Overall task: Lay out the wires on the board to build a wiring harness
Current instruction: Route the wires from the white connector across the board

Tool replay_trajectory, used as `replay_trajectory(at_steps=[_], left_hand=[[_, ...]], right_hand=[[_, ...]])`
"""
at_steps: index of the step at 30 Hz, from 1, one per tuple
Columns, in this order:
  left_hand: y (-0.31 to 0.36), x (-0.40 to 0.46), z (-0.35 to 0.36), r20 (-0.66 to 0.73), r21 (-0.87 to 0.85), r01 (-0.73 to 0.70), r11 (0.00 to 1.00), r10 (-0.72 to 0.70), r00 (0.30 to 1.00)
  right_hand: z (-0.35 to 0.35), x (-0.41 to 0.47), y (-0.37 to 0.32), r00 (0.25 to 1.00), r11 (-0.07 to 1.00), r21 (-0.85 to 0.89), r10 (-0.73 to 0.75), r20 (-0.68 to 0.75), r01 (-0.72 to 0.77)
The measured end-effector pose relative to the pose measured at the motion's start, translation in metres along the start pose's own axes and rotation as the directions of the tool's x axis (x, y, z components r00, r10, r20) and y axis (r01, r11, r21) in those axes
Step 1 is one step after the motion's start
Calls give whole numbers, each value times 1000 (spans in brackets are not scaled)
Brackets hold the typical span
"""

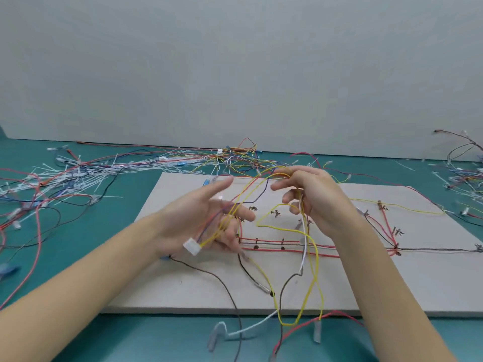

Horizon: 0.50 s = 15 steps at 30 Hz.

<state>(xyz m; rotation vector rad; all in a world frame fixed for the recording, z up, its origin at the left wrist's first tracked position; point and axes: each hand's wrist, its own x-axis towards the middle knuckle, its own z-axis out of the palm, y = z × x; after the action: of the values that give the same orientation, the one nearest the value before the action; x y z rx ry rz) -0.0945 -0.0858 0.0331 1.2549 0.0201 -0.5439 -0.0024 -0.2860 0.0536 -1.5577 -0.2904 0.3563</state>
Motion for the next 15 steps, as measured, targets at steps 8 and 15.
replay_trajectory(at_steps=[8, 15], left_hand=[[5, -27, -44, -242, 262, 19, 965, 47, 969], [6, -31, -62, -430, -123, -260, 958, 185, 884]], right_hand=[[-19, -12, -5, 996, 904, -421, 88, 24, -69], [-9, -64, -30, 966, 453, -891, 237, 106, -13]])
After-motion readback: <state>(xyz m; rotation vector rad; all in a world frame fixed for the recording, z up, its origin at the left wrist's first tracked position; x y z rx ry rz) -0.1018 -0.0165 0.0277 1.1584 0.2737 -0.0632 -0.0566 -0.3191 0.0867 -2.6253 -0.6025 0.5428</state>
